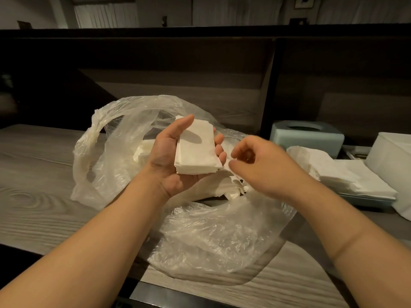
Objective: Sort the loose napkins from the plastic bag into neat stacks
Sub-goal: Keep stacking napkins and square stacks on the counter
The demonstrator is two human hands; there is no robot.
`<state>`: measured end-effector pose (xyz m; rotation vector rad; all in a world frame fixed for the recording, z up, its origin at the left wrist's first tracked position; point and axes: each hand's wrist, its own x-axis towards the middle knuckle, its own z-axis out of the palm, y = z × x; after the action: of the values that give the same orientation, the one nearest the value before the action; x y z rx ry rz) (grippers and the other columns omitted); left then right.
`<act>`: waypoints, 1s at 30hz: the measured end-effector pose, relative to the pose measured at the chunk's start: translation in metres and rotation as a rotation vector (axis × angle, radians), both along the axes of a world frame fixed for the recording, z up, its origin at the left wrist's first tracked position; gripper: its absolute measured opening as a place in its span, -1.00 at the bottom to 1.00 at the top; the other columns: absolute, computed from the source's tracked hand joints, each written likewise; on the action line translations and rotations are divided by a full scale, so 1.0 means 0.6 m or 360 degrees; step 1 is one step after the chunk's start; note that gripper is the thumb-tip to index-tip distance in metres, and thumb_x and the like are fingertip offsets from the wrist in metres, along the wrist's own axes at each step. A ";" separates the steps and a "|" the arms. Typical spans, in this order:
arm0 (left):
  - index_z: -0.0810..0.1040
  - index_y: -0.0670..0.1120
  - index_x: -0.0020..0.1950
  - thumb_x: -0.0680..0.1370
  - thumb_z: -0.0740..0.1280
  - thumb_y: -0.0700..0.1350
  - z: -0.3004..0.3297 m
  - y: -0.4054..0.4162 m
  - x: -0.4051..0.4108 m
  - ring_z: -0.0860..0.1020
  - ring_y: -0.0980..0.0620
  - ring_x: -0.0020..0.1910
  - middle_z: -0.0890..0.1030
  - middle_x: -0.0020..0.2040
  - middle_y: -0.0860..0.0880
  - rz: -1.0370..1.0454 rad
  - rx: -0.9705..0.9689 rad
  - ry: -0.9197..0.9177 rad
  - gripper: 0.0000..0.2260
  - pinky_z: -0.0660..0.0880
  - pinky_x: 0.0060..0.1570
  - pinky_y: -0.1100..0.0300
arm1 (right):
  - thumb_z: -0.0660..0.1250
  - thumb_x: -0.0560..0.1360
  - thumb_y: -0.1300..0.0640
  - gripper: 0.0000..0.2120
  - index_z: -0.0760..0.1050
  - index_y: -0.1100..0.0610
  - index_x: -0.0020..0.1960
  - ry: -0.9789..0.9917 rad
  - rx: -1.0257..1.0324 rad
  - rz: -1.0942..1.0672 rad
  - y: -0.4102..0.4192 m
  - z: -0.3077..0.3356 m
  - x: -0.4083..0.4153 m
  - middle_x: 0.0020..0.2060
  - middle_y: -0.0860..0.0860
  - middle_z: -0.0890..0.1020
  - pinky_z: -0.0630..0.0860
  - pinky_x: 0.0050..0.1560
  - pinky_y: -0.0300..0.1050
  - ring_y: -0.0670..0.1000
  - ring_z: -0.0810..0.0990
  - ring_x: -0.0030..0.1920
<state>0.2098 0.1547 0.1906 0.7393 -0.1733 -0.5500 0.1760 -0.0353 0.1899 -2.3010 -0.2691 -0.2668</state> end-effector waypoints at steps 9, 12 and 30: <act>0.51 -0.20 0.30 0.42 0.42 0.07 0.000 -0.003 0.000 0.60 -0.10 -0.12 0.62 0.04 -0.19 0.0053 -0.0003 0.0059 -0.47 0.66 -0.10 -0.01 | 0.54 0.41 -0.11 -0.62 0.51 -0.19 0.18 0.0077 -0.0607 0.0170 -0.001 -0.007 -0.002 0.03 -0.18 0.51 0.50 -0.09 -0.26 -0.20 0.54 -0.07; 0.51 -0.19 0.33 0.44 0.42 0.08 -0.003 -0.002 0.004 0.62 -0.10 -0.11 0.63 0.07 -0.18 0.0080 0.0023 0.0070 -0.45 0.65 -0.07 -0.02 | 0.50 0.47 -0.11 -0.74 0.53 -0.23 0.11 0.0042 -0.0576 0.0168 -0.003 -0.009 0.002 0.00 -0.20 0.53 0.45 -0.15 -0.30 -0.21 0.54 -0.11; 0.49 -0.18 0.39 0.47 0.40 0.09 -0.006 -0.001 0.010 0.64 -0.13 -0.14 0.64 0.07 -0.19 0.0094 0.0057 0.0045 -0.44 0.62 -0.03 -0.06 | 0.29 0.64 -0.03 -0.88 0.58 -0.14 0.13 0.0012 -0.0498 0.0078 -0.010 -0.010 0.007 -0.14 -0.21 0.61 0.48 -0.19 -0.29 -0.18 0.59 -0.16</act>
<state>0.2155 0.1539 0.1868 0.7691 -0.1154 -0.5079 0.1800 -0.0415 0.1840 -2.5991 -0.3857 -0.2024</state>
